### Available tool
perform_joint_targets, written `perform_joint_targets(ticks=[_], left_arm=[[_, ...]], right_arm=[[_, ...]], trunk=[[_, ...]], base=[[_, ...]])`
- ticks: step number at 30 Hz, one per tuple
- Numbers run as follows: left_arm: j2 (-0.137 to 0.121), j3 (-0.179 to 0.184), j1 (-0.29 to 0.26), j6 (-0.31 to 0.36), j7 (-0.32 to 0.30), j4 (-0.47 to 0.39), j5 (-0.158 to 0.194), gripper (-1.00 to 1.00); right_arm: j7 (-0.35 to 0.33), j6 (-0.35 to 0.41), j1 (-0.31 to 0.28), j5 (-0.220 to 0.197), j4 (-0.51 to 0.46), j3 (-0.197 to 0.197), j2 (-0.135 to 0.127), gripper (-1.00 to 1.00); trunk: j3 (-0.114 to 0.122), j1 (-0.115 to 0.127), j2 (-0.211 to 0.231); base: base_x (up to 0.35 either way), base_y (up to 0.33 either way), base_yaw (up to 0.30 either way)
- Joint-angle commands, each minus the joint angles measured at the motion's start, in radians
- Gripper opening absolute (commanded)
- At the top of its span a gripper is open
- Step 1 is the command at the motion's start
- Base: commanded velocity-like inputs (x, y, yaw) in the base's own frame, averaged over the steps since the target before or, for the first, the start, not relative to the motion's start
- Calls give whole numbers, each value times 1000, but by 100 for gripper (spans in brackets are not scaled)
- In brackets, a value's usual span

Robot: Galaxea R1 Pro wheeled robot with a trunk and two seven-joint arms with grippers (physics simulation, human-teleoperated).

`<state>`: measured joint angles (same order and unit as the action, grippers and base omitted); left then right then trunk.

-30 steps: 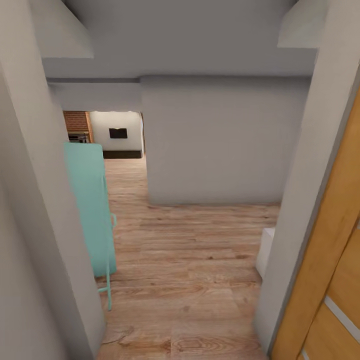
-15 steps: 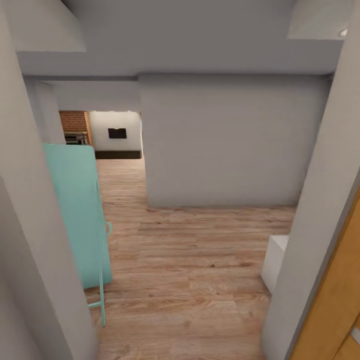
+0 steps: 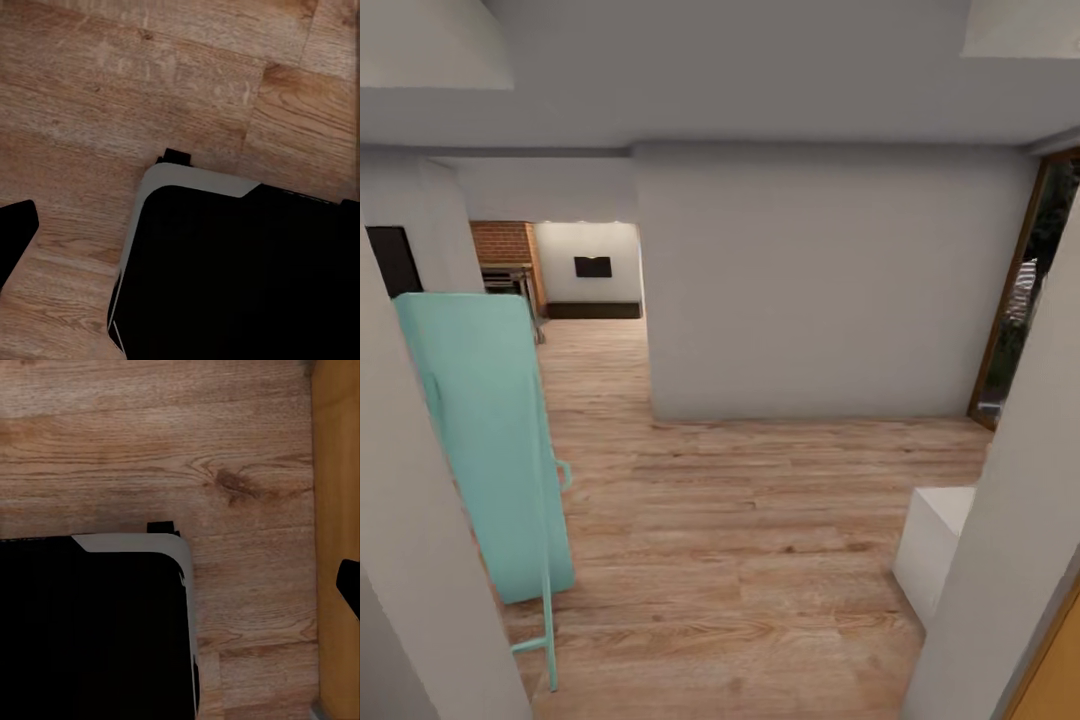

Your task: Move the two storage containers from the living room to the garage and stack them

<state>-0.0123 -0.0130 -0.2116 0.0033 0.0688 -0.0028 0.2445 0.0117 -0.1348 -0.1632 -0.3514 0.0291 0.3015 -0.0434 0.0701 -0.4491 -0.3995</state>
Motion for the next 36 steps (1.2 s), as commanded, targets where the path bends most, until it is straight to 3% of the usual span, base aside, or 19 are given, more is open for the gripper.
perform_joint_targets(ticks=[1,36], left_arm=[[0,-1,0,0,2,0,4,100],[0,-1,0,-3,2,0,6,100]], right_arm=[[1,-5,-1,-7,3,8,0,100],[0,-3,-1,-8,3,9,3,100]], trunk=[[0,-1,-1],[0,-1,-1]], base=[[323,0,0],[323,0,0]])
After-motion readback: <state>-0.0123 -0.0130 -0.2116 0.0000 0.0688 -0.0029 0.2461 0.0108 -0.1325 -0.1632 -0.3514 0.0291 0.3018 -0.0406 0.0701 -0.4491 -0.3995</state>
